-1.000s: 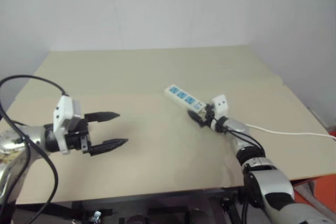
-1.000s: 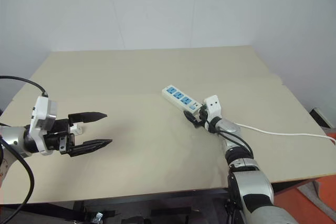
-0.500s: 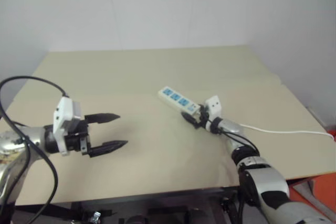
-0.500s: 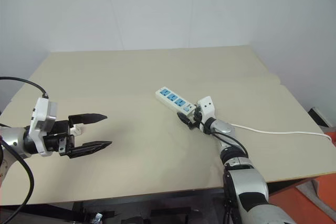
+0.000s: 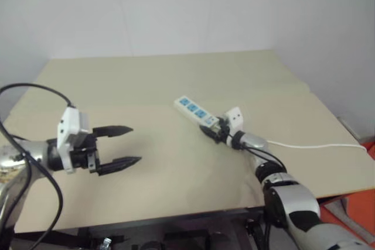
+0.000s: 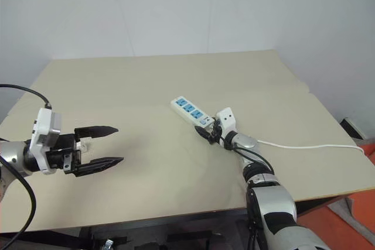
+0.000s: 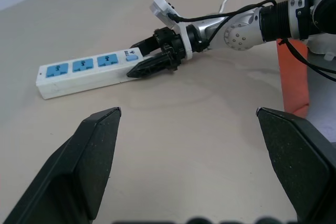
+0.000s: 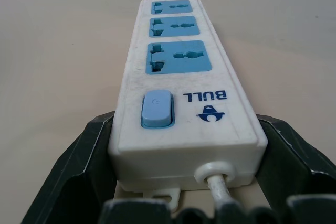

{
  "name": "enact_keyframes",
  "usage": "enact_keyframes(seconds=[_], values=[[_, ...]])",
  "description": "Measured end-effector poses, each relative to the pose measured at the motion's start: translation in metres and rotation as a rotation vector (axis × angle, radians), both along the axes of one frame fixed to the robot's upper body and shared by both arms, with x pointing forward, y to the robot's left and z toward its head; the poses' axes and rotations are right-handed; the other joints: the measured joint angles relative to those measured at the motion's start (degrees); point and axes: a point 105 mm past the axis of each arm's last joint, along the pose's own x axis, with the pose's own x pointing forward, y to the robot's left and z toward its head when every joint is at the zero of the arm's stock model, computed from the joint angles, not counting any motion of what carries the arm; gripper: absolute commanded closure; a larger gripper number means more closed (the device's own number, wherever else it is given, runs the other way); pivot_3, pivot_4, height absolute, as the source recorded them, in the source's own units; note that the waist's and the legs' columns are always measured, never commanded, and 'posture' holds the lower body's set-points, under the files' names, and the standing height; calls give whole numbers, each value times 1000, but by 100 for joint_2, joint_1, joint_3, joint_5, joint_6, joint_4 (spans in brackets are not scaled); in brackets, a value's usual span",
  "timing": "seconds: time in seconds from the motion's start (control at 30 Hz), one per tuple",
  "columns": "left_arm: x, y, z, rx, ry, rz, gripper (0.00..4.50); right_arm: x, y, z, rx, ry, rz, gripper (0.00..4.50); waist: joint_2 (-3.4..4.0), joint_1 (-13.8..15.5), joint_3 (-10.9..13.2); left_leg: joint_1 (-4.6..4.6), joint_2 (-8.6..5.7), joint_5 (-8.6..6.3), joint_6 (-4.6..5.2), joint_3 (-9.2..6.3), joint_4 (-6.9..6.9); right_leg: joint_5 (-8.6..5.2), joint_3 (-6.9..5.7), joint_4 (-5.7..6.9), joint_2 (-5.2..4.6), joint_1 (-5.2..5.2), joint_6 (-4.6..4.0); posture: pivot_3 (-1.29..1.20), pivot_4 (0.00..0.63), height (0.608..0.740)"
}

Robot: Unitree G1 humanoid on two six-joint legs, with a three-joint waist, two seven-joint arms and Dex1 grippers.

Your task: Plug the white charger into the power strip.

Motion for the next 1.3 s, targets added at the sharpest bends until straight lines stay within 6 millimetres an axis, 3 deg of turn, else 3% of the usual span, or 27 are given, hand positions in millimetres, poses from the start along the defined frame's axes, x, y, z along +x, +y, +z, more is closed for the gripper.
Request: enact_keyframes(seconds=[0.33, 0.63, 0.83, 1.07, 1.3], values=[[1, 0, 3, 8, -7, -9, 0, -13, -1, 0, 69, -45, 54, 1071, 0, 15, 0, -3, 0, 0, -1, 0, -2, 0, -1, -1, -2, -2, 0, 0, 150, 740], [9, 4, 11, 50, -16, -66, 0, -79, -16, 1, -64, -50, 390, 1071, 0, 136, 1, -5, -2, 0, 0, 1, 0, 0, -3, -2, 0, -5, 2, 0, 150, 740], [20, 12, 16, 152, -10, -148, 0, -110, -8, 7, -184, -67, 608, 1071, -3, 147, 3, -1, -1, 1, 0, 24, 2, 0, 0, -2, 12, -4, 1, 0, 150, 740], [41, 35, 21, 361, 29, -215, 0, -121, 11, -10, -199, -27, 728, 1071, -16, 152, 10, -10, 2, 1, 1, 58, 3, 0, 1, -6, 19, -10, 2, 0, 150, 740], [71, 65, 19, 648, 121, -103, 0, -120, 23, -18, -182, -25, 749, 1071, -45, 162, 27, -16, 5, 0, 1, 58, 9, -1, 4, -4, 24, -13, 3, 0, 150, 740]])
